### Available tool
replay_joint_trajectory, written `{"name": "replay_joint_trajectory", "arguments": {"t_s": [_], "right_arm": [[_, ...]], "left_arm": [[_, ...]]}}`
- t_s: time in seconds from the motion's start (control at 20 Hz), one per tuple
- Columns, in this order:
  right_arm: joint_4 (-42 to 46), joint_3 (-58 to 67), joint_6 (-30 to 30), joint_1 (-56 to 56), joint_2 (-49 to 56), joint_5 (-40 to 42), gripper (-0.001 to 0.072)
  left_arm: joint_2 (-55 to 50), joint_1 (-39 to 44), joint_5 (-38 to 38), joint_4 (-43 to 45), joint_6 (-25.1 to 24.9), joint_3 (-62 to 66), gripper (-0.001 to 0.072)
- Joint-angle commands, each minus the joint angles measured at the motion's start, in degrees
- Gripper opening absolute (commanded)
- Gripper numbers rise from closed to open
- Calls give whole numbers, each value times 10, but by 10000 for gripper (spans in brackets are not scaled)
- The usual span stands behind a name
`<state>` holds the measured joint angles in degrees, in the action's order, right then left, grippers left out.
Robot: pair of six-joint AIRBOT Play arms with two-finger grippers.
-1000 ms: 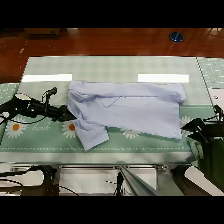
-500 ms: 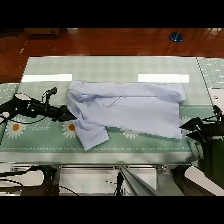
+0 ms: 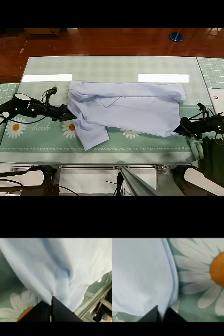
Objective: Fold the shirts.
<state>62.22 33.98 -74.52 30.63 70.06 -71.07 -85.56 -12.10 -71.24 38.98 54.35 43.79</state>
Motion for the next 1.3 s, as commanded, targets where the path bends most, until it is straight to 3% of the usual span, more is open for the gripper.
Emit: {"name": "replay_joint_trajectory", "arguments": {"t_s": [0.0, 0.15, 0.4, 0.55, 0.7, 0.8, 0.9, 1.0, 1.25], "right_arm": [[3, 4, -7, -25, 2, -7, 23], [-5, 49, 22, -25, -30, -72, 23], [-120, 237, 32, -25, -177, -82, 22], [-174, 372, -2, -25, -248, -37, 22], [-169, 523, -47, -25, -282, -4, 22], [-151, 622, -72, -25, -284, 17, 21], [-117, 700, -112, -25, -284, 31, 22], [-93, 751, -146, -25, -284, 19, 21], [-37, 833, -149, -25, -284, -95, 21]], "left_arm": [[1, -2, -9, -11, -19, 3, 25], [19, -14, -78, -66, -47, 37, 23], [158, -82, -156, -286, -46, 183, 23], [256, -125, -153, -359, -25, 309, 23], [346, -158, -74, -360, -5, 438, 22], [398, -190, 4, -328, 26, 512, 20], [434, -227, 33, -223, 80, 591, 21], [456, -240, 29, -112, 157, 652, 21], [493, -228, -86, 17, 255, 718, 21]]}}
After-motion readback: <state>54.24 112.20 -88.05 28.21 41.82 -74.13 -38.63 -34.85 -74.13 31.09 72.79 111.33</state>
